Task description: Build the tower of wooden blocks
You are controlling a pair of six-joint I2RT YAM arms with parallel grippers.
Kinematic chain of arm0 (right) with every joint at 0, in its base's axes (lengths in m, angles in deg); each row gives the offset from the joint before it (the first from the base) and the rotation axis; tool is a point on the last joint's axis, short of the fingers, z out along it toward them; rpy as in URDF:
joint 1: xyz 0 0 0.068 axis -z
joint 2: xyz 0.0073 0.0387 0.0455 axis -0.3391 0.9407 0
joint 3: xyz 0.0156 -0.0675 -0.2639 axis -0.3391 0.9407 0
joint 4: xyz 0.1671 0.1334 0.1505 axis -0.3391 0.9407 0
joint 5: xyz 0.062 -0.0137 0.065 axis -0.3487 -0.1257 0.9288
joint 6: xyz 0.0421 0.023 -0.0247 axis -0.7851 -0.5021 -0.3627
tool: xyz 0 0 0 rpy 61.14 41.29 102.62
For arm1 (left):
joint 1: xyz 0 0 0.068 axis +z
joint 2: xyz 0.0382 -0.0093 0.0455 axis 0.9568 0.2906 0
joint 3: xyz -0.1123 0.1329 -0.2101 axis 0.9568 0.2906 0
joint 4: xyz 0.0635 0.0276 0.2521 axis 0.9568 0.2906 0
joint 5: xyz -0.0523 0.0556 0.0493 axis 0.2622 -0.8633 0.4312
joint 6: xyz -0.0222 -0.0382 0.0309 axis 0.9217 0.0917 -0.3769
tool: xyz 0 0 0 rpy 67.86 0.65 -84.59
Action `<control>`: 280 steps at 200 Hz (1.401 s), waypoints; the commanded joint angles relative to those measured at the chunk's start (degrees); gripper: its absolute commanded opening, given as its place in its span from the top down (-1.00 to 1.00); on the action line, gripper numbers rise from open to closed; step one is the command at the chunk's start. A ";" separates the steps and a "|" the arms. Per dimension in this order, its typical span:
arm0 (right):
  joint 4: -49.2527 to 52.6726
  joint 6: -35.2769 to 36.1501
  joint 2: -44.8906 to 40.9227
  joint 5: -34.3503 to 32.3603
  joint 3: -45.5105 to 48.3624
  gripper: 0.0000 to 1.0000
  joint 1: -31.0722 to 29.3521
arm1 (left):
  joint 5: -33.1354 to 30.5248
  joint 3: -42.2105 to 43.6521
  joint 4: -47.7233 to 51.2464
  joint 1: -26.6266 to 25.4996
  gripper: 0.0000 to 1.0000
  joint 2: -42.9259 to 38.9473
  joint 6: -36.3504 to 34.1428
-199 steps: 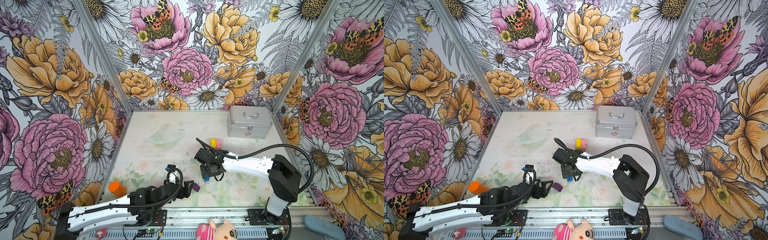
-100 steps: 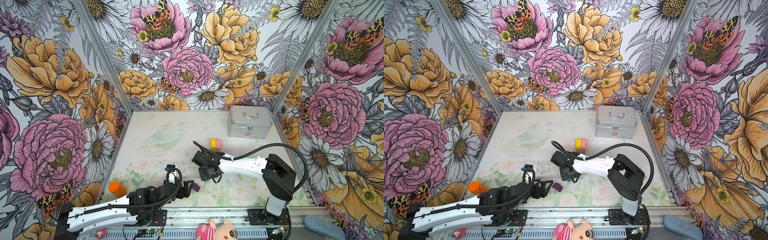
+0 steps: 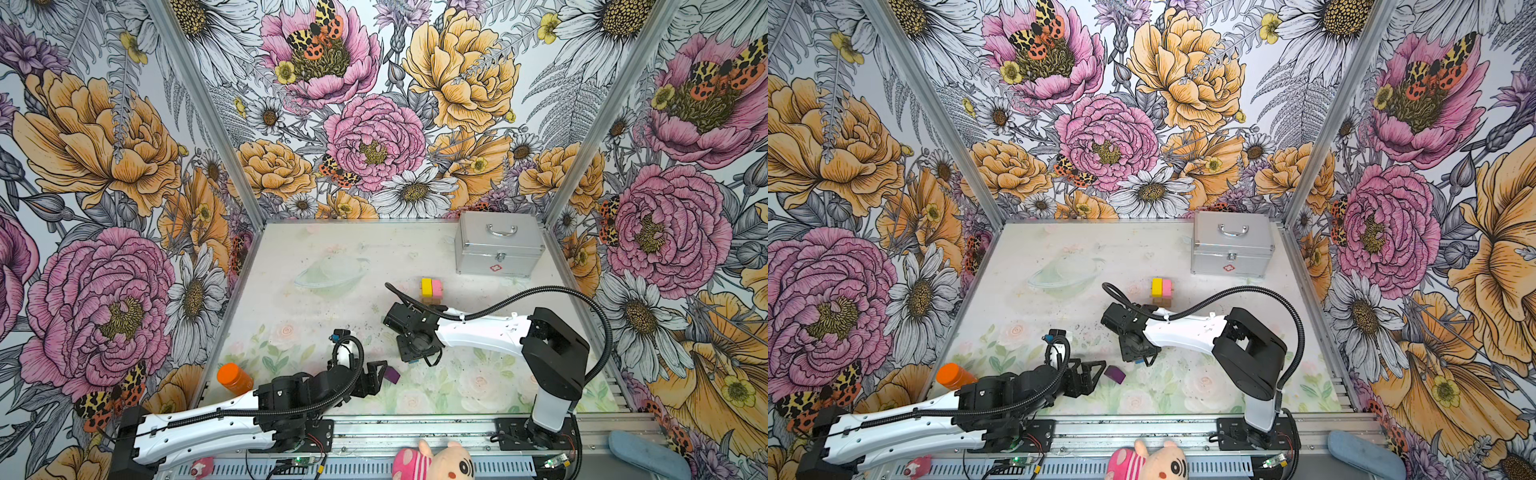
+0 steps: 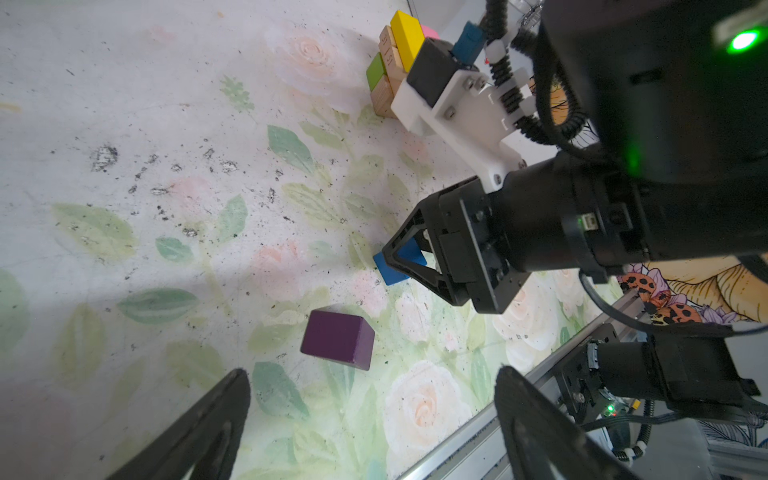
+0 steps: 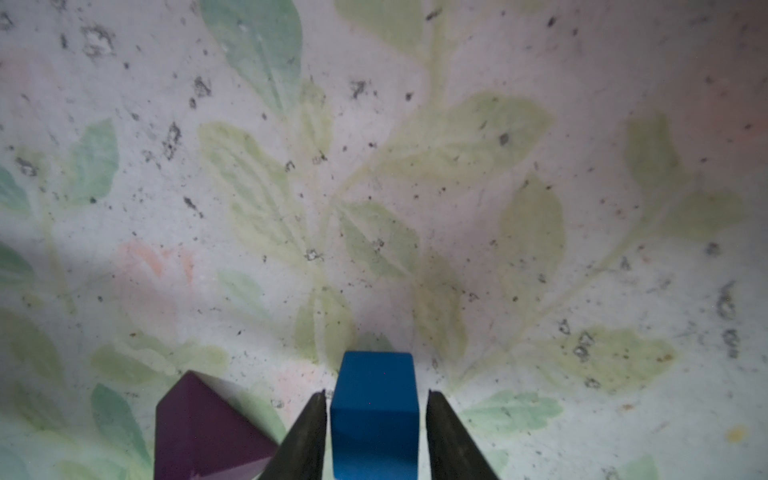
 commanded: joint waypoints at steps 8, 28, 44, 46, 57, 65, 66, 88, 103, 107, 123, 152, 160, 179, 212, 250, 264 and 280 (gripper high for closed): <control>-0.50 -0.30 0.64 -0.02 0.21 0.17 -0.40 | -1.71 0.25 0.28 -0.12 -0.87 -0.43 -0.32; -0.54 -0.35 0.64 0.06 0.37 0.17 -0.49 | -1.86 0.07 0.31 -0.13 -0.87 -0.17 -0.56; -0.55 -0.48 0.56 -0.19 0.66 0.17 -0.43 | -1.96 -0.16 0.31 -0.13 -0.88 0.02 -0.68; -0.56 -0.45 0.56 -0.20 0.72 0.17 -0.45 | -1.96 -0.23 0.27 -0.09 -0.88 0.02 -0.76; -0.56 -0.35 0.73 -0.29 0.68 0.17 -0.43 | -1.79 -0.60 0.31 -0.08 -0.88 0.25 -1.04; -0.55 -0.35 0.90 -0.16 0.58 0.17 -0.38 | -1.80 -0.88 0.30 -0.07 -0.88 0.29 -1.26; -0.56 -0.30 0.91 -0.18 0.62 0.17 -0.36 | -1.79 -0.88 0.32 -0.07 -0.88 0.33 -1.28; -0.63 -0.35 1.02 -0.10 0.56 0.18 -0.39 | -1.83 -1.33 0.28 -0.14 -0.88 0.72 -1.48; -0.65 -0.43 0.70 -0.20 0.77 0.19 -0.46 | -1.81 -1.42 0.26 -0.12 -0.88 0.89 -1.62; -0.64 -0.51 0.59 -0.28 0.82 0.18 -0.32 | -1.78 -1.47 0.31 -0.08 -0.88 0.85 -1.67; -0.68 -0.62 0.22 -0.45 1.23 0.18 -0.35 | -1.83 -1.50 0.31 -0.08 -0.88 0.87 -1.83; -0.71 -0.70 0.08 -0.47 1.44 0.18 -0.40 | -1.91 -1.85 0.54 -0.15 -0.88 0.81 -2.10; -0.70 -0.70 0.04 -0.47 1.45 0.18 -0.40 | -1.96 -1.86 0.61 -0.07 -0.88 0.76 -2.19; -0.74 -0.79 -0.01 -0.56 1.53 0.18 -0.38 | -2.21 -1.86 0.92 -0.03 -0.88 0.72 -2.19; -0.83 -0.89 -0.37 -0.73 1.88 0.18 -0.37 | -2.22 -2.37 2.06 0.34 -0.88 0.38 -2.28; -1.00 -0.90 -0.51 -0.73 2.32 0.18 -0.41 | -2.14 -3.08 2.62 0.72 -0.88 0.56 -2.80; -1.09 -0.88 -0.68 -0.73 2.51 0.18 -0.42 | -1.98 -3.26 2.63 0.96 -0.88 0.80 -2.96; -1.09 -0.88 -0.95 -0.82 2.59 0.19 -0.21 | -1.75 -3.58 2.72 1.28 -0.88 1.07 -3.23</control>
